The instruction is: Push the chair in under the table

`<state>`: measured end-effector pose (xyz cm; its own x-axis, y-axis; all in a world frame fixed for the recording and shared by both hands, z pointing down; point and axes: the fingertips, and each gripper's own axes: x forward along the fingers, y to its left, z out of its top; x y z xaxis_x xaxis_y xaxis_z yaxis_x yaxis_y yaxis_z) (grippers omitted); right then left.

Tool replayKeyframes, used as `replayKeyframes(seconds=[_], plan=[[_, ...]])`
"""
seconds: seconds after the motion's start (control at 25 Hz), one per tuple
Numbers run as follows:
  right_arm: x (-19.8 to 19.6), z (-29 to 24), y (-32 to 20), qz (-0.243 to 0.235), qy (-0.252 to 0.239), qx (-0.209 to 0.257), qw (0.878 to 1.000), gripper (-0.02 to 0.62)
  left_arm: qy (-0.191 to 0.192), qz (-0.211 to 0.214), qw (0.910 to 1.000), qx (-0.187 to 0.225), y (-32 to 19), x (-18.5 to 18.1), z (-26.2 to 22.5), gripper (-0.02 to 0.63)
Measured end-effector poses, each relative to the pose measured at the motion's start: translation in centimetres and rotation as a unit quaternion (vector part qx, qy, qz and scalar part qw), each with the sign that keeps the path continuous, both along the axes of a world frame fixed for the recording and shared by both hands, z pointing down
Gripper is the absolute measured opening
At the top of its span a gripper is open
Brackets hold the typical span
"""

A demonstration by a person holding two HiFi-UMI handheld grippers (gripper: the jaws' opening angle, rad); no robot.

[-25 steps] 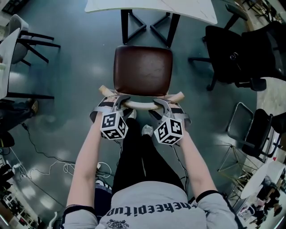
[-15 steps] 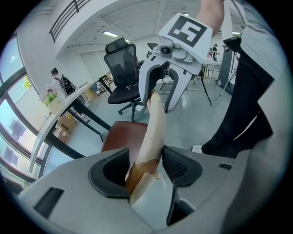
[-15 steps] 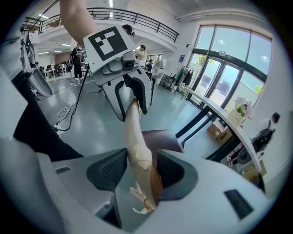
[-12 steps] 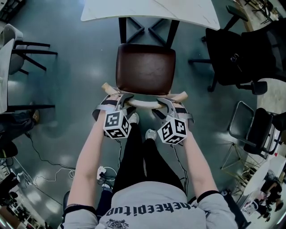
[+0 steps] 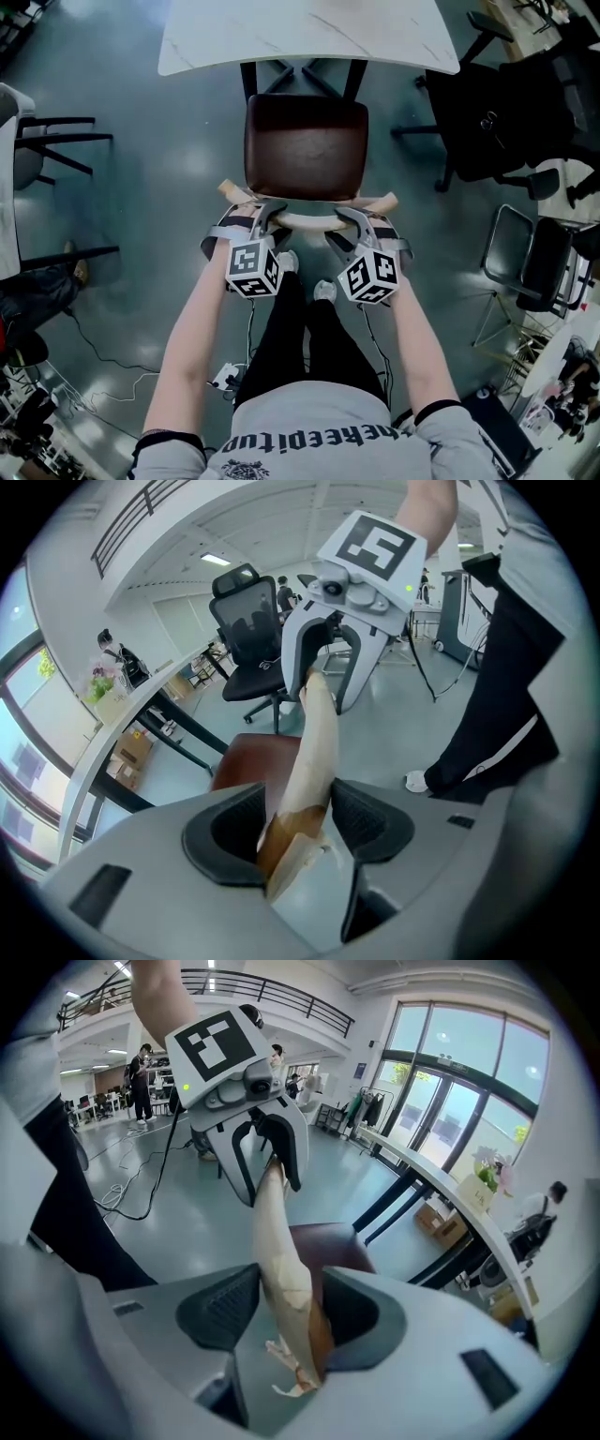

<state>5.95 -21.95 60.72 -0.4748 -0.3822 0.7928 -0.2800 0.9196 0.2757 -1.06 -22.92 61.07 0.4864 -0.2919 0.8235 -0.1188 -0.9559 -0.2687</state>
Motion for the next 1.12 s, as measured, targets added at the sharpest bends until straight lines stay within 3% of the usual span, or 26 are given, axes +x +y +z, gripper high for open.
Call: replayKeyframes(seconds=[0.48,1.12], plan=[[0.4,0.1,-4.3,0.015,0.011,0.019,1.0,0.225,0.012,0.01,0.9998,0.013,-4.1,0.4,-0.3,0.232],[2.6,0.1,-10.5,-0.016,0.014,0.029,0.999,0.227,0.009,-0.027,0.9996,0.009,-9.9,2.5,-0.3,0.233]])
